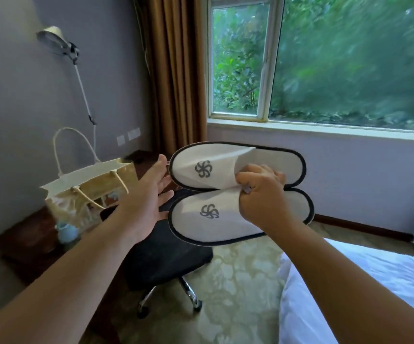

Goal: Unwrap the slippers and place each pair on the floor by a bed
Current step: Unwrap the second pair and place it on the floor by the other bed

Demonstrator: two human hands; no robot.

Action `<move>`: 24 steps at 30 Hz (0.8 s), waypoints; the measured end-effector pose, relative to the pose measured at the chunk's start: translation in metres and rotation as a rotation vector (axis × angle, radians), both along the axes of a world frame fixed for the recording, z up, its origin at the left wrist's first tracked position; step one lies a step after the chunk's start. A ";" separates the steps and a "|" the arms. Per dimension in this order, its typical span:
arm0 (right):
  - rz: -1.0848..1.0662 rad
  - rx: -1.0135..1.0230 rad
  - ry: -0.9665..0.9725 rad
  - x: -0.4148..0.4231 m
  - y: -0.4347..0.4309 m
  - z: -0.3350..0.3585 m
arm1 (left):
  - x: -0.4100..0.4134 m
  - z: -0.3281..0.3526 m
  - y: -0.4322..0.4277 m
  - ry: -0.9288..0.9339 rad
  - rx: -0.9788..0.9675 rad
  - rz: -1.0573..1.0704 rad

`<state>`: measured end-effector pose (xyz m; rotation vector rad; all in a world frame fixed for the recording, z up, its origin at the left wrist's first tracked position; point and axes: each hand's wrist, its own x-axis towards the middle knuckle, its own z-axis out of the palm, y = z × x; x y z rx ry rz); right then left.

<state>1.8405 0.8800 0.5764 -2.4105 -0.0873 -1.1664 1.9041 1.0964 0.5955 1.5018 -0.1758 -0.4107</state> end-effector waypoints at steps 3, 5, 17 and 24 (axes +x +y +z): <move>-0.090 -0.008 0.001 0.023 -0.017 -0.002 | 0.046 0.000 -0.022 0.014 -0.003 -0.098; -0.159 -0.012 -0.003 0.033 -0.029 -0.004 | 0.071 0.000 -0.039 0.033 -0.007 -0.154; -0.484 0.003 0.061 0.067 -0.148 -0.025 | 0.161 -0.011 -0.195 0.051 0.039 -0.373; -0.457 0.021 0.016 0.125 -0.246 -0.021 | 0.215 -0.011 -0.298 0.058 0.003 -0.326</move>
